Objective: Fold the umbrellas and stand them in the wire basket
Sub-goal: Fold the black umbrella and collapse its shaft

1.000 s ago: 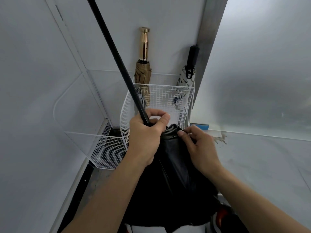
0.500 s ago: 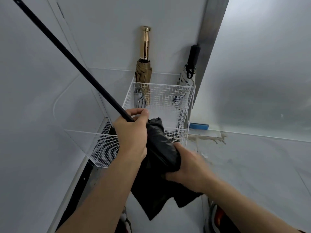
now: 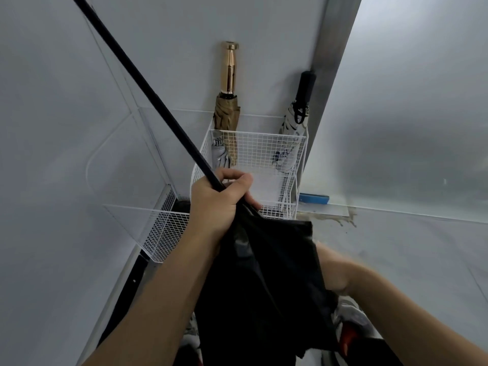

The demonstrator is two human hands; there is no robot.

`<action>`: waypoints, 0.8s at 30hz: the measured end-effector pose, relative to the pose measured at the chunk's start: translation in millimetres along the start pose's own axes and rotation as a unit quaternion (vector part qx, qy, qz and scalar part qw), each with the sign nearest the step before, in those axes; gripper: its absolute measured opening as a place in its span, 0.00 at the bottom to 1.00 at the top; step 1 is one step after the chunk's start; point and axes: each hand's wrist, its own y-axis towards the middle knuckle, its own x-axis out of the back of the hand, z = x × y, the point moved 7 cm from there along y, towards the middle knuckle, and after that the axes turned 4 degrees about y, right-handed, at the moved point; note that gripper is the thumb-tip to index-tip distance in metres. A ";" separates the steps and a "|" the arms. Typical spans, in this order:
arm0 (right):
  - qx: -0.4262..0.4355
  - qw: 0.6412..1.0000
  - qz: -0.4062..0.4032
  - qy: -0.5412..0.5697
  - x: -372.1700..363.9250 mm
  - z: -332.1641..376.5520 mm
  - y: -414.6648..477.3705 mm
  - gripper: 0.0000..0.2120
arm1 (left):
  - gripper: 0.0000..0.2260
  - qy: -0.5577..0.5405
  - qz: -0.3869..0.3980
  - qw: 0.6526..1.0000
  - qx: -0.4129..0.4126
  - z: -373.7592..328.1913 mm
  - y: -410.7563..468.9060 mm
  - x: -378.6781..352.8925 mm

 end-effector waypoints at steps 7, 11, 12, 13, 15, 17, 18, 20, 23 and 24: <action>0.125 0.974 -0.140 0.127 25.1 5.4 -2.7 0.20 | 0.01 0.112 -0.087 0.986 -0.083 0.8 11.1 22.4; 0.178 0.943 -0.277 0.052 37.7 7.6 -6.5 0.06 | 0.02 0.172 -0.063 0.977 -0.107 2.2 12.4 15.6; 0.180 0.931 -0.312 0.056 45.3 6.0 -7.8 0.08 | 0.02 0.183 -0.046 0.976 -0.108 3.2 12.1 12.4; 0.185 0.921 -0.336 0.066 52.3 5.9 -9.0 0.10 | 0.03 0.190 -0.022 0.976 -0.107 4.7 11.3 8.1; 0.182 0.912 -0.359 0.075 62.6 5.1 -9.6 0.13 | 0.03 0.202 0.033 0.973 -0.107 6.5 7.5 -3.5; 0.173 0.908 -0.378 0.053 64.0 2.3 -4.6 0.15 | 0.02 0.206 0.075 0.970 -0.106 6.2 2.9 -12.5; 0.167 0.904 -0.392 0.028 64.7 1.2 -4.1 0.15 | 0.02 0.197 0.092 0.971 -0.104 5.8 0.7 -17.9; 0.165 0.894 -0.415 -0.043 64.3 1.8 -1.4 0.18 | 0.02 0.153 0.111 0.978 -0.090 4.9 -3.8 -23.7; 0.146 0.884 -0.432 -0.100 65.5 -4.7 5.2 0.17 | 0.03 0.092 0.125 0.986 -0.056 5.0 -10.9 -28.2; 0.124 0.881 -0.441 -0.117 67.4 -9.1 6.7 0.15 | 0.04 0.088 0.117 0.988 -0.047 6.7 -11.3 -27.7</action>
